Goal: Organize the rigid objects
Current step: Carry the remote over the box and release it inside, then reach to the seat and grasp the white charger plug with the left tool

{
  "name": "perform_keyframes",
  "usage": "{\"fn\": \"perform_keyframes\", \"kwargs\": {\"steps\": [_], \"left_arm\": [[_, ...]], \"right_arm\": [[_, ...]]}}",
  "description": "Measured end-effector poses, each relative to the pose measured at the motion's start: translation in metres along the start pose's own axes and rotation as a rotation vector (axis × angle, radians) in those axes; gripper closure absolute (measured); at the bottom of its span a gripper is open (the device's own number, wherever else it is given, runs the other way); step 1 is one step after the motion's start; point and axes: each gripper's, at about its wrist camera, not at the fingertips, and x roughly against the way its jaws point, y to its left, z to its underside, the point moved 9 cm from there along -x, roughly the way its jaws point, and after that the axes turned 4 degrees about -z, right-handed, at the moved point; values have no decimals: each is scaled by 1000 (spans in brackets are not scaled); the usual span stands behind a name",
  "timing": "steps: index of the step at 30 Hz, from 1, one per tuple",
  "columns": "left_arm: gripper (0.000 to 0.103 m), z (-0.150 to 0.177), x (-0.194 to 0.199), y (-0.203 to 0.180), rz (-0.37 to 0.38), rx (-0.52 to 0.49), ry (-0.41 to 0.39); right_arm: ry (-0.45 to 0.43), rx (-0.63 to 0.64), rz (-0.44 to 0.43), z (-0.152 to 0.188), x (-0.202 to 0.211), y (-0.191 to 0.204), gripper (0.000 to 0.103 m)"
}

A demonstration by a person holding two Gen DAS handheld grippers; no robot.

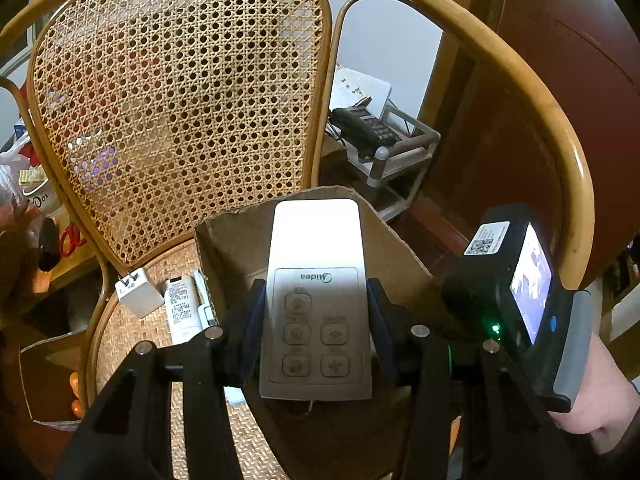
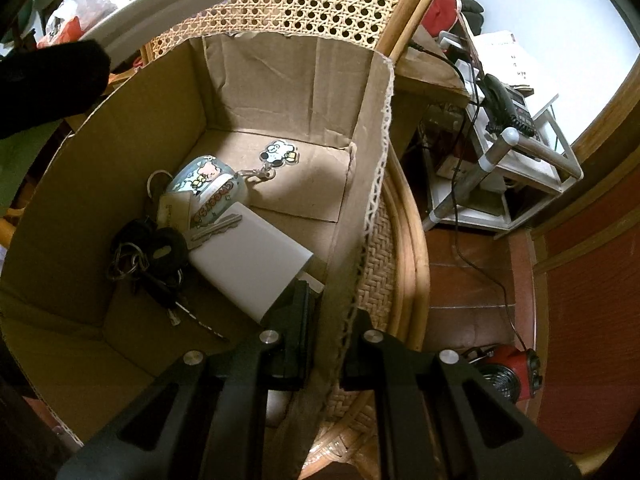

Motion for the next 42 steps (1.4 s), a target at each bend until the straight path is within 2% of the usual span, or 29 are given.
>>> {"fn": "perform_keyframes", "kwargs": {"steps": [36, 40, 42], "left_arm": [[59, -1, -3, 25, -33, 22, 2], [56, -4, 2, 51, -84, 62, -23], [43, -4, 4, 67, -137, 71, -25]], "right_arm": [[3, -3, -1, -2, -1, 1, 91], [3, -5, -1, -3, -1, 1, 91], [3, -5, -2, -2, -2, 0, 91]]}}
